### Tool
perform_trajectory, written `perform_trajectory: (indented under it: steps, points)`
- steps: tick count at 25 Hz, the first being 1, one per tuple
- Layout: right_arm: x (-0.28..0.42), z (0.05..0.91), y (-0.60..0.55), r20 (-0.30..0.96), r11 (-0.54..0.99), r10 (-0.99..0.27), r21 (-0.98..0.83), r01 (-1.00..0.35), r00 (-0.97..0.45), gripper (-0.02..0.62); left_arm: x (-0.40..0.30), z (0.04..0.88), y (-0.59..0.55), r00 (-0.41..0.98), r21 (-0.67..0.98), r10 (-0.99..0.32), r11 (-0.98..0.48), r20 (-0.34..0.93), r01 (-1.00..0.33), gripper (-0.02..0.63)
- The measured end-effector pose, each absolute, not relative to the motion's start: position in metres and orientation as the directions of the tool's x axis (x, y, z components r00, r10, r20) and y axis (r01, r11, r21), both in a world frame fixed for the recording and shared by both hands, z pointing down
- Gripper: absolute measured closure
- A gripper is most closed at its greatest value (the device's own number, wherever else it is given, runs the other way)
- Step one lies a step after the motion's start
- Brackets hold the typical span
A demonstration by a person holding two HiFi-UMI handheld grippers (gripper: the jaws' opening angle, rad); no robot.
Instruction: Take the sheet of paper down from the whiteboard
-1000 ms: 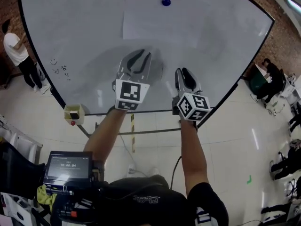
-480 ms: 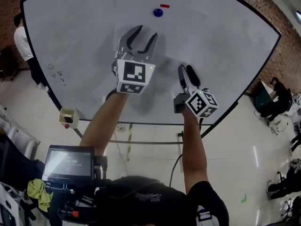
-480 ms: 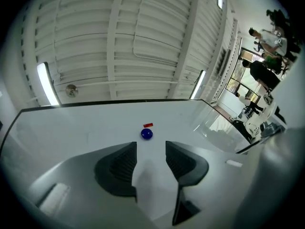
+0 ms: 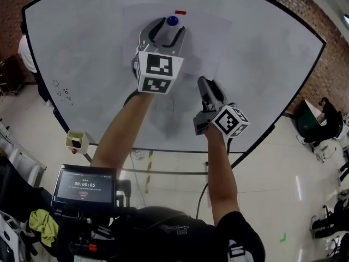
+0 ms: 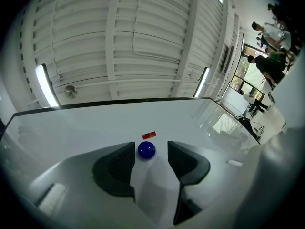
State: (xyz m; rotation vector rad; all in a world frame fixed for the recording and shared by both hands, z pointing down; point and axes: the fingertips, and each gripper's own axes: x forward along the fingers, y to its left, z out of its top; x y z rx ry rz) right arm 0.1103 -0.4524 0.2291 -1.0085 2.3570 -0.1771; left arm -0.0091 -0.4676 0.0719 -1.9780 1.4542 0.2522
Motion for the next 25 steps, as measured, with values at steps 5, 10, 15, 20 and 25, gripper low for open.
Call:
perform_trajectory:
  steps: [5,10,15,20,25]
  points:
    - [0.103,0.218,-0.456,-0.464,0.733,-0.676,-0.346,-0.586,-0.572,0.417,-0.016,0.064,-0.469,0.336,-0.372,-0.785,-0.146,-0.520,-0.917,0.414]
    - [0.107,0.208,-0.460,-0.507,0.751,-0.657,-0.383,-0.538,-0.557,0.453,-0.021,0.064,-0.476,0.325,-0.361,-0.797,-0.144,-0.510,-0.921,0.416]
    - [0.090,0.204,-0.461,-0.503,0.798,-0.602,-0.360,-0.483,-0.620,0.490,-0.028,0.064,-0.476,0.291,-0.369,-0.795,-0.092,-0.532,-0.925,0.443]
    - [0.077,0.204,-0.461,-0.505,0.824,-0.567,-0.336,-0.457,-0.651,0.580,-0.028,0.063,-0.478,0.284,-0.374,-0.798,-0.080,-0.532,-0.924,0.483]
    - [0.083,0.201,-0.461,-0.520,0.832,-0.555,-0.346,-0.435,-0.649,0.581,-0.023,0.062,-0.478,0.285,-0.375,-0.795,-0.078,-0.536,-0.924,0.483]
